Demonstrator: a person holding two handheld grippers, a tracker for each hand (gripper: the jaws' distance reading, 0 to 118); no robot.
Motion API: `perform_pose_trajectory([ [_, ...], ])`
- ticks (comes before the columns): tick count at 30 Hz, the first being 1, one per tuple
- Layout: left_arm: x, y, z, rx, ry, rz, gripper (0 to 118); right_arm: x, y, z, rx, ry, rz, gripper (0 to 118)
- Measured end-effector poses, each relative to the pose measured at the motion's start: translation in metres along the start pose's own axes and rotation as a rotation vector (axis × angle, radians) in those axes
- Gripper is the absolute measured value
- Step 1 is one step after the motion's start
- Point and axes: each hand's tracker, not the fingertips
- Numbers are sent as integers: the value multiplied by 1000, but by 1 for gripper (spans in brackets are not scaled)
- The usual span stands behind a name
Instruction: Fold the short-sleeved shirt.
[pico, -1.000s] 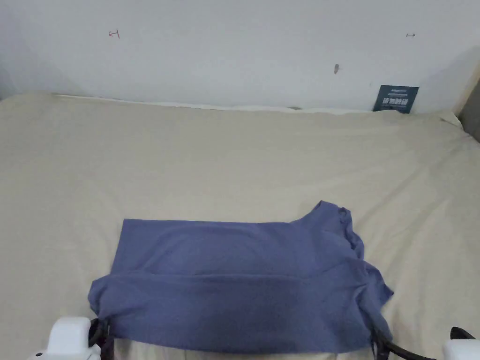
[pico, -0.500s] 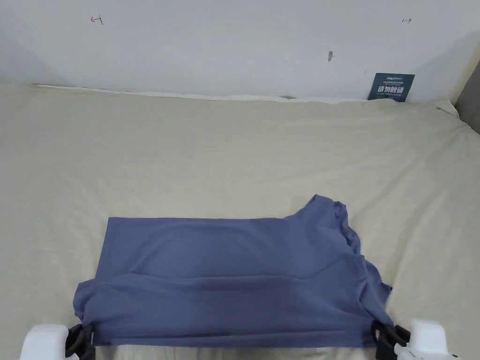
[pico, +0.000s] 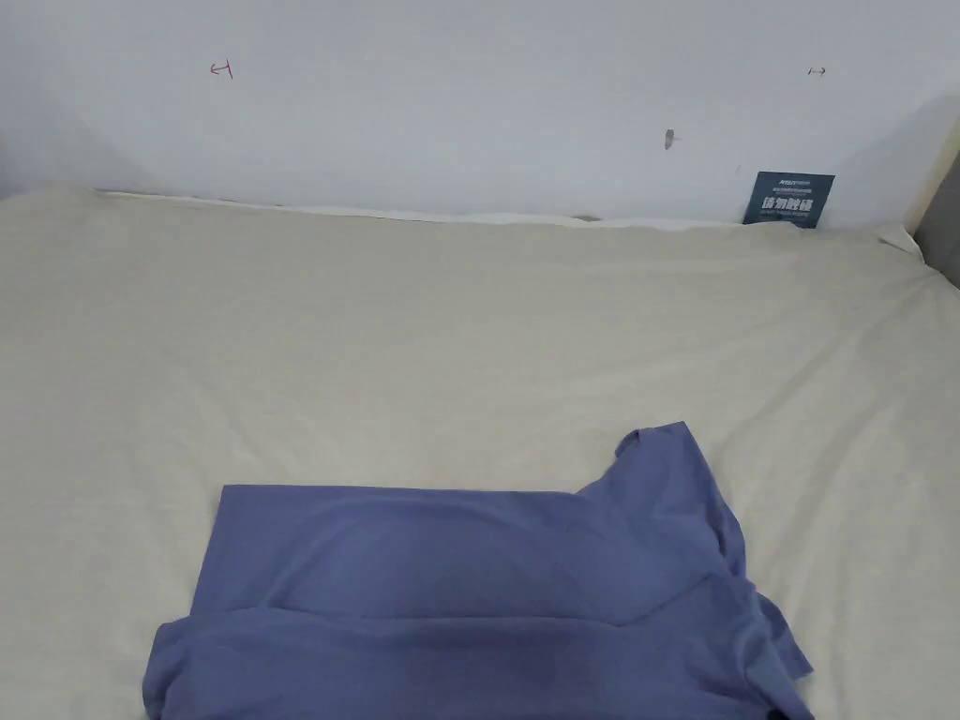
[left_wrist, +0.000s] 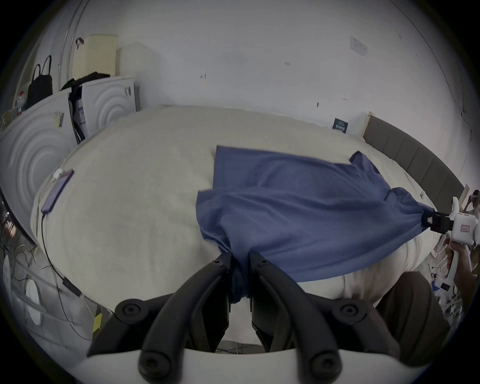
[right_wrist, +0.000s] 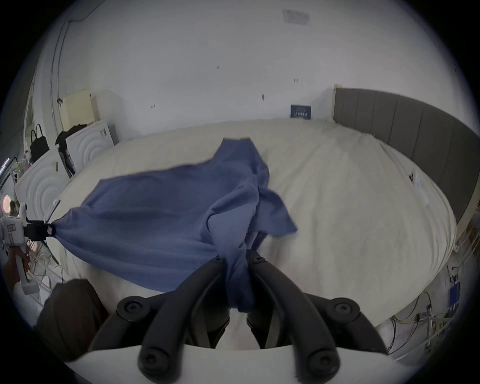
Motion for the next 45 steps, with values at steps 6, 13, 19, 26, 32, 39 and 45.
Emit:
perform_pose_trajectory([
  [6, -3, -11, 6, 55, 69, 72, 118, -8, -9, 9, 14, -61, -16, 118],
  [13, 36, 16, 101, 436, 167, -58, 118, -54, 42, 110, 474, -180, 29, 118],
  [19, 77, 49, 164, 670, 170, -69, 118, -97, 84, 173, 765, -160, 137, 118],
  [26, 99, 59, 176, 673, 147, -90, 7, -117, 87, 197, 829, -107, 120, 44],
  [32, 97, 53, 178, 664, 97, -103, 0, -120, 81, 190, 784, -112, 121, 0],
  [39, 81, 65, 161, 615, 93, -89, 0, -107, 77, 187, 735, -106, 88, 0],
  [45, 40, 100, 101, 504, 54, -38, 0, -101, 76, 170, 667, -96, 88, 0],
])
